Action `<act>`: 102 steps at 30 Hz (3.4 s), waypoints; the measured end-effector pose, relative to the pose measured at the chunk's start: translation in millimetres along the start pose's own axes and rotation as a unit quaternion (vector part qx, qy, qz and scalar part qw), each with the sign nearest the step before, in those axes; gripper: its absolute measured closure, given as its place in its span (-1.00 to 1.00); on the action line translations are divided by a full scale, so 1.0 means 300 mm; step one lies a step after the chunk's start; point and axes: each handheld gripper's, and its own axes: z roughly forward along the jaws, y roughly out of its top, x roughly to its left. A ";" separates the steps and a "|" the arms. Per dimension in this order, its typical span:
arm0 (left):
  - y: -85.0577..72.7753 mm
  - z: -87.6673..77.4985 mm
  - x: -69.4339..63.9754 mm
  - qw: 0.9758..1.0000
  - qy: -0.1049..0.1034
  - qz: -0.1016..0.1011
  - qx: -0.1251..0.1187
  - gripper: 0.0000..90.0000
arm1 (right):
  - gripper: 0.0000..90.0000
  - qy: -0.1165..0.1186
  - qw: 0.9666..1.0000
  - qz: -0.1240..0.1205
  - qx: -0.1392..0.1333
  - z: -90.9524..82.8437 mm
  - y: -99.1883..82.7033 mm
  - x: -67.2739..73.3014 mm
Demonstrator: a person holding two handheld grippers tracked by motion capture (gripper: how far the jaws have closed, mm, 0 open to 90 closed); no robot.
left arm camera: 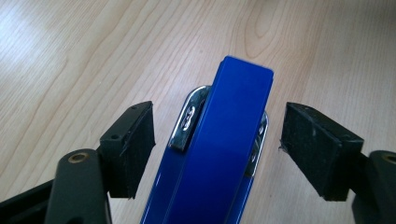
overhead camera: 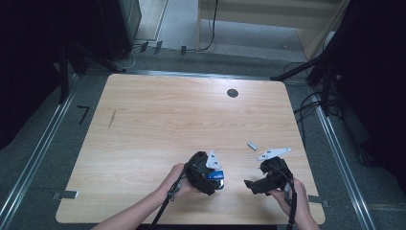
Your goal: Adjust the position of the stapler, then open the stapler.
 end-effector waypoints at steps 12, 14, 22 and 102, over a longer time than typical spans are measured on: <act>0.028 0.046 -0.039 0.999 0.022 0.031 0.011 0.02 | -0.86 0.001 1.000 0.000 0.003 0.000 -0.001 0.001; 0.027 0.043 -0.033 0.999 0.024 0.032 0.011 0.10 | -0.86 0.001 1.000 0.000 0.004 0.001 -0.001 0.001; 0.025 0.042 -0.029 0.999 0.030 0.040 0.010 0.26 | -0.86 0.001 1.000 0.004 0.007 0.004 -0.003 -0.001; -0.001 -0.159 -0.013 0.994 0.007 0.104 -0.041 0.47 | 0.91 0.078 0.995 -0.047 -0.044 0.162 0.122 0.179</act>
